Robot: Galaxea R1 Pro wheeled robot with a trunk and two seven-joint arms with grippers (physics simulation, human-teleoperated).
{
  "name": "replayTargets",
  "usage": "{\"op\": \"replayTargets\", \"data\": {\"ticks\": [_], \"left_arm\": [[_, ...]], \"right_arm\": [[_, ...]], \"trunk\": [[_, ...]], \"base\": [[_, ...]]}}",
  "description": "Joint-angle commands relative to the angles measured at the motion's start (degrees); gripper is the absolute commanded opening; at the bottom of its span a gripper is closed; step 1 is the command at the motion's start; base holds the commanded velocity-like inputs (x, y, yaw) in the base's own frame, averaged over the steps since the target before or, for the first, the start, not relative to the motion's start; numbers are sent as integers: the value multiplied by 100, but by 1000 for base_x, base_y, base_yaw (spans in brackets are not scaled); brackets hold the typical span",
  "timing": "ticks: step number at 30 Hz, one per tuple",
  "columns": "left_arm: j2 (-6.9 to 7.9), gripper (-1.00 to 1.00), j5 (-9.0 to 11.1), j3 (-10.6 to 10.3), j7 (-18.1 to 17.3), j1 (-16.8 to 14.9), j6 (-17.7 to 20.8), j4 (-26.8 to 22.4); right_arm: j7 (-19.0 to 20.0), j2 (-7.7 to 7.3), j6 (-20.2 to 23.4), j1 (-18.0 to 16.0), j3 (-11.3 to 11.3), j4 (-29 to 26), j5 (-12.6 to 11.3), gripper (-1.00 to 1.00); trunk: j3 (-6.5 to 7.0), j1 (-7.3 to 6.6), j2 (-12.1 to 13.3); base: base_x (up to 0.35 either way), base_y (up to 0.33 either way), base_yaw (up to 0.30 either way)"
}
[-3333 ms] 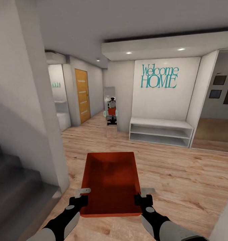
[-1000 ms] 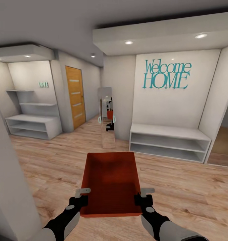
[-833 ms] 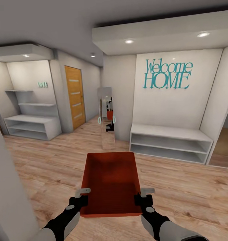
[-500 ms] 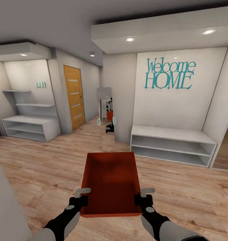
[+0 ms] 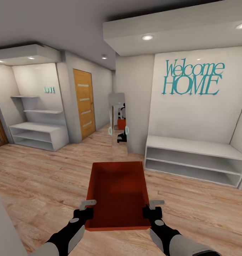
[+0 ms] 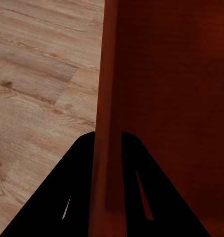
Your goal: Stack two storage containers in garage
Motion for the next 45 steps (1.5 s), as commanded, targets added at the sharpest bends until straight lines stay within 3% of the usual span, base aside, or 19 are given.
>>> {"op": "replayTargets", "data": {"ticks": [1,9,45], "left_arm": [[0,-100,-8,73,142,-9,-24,2],[-4,-100,-8,73,142,-9,-24,2],[3,-100,-2,73,142,-9,-24,2]], "right_arm": [[48,86,9,-3,-95,-2,47,-100],[44,86,9,-3,-95,-2,50,-100],[31,94,0,-3,-95,6,44,-100]], "trunk": [[-9,5,-7],[-9,5,-7],[-9,5,-7]], "base": [[322,0,259],[322,0,249],[322,0,16]]}}
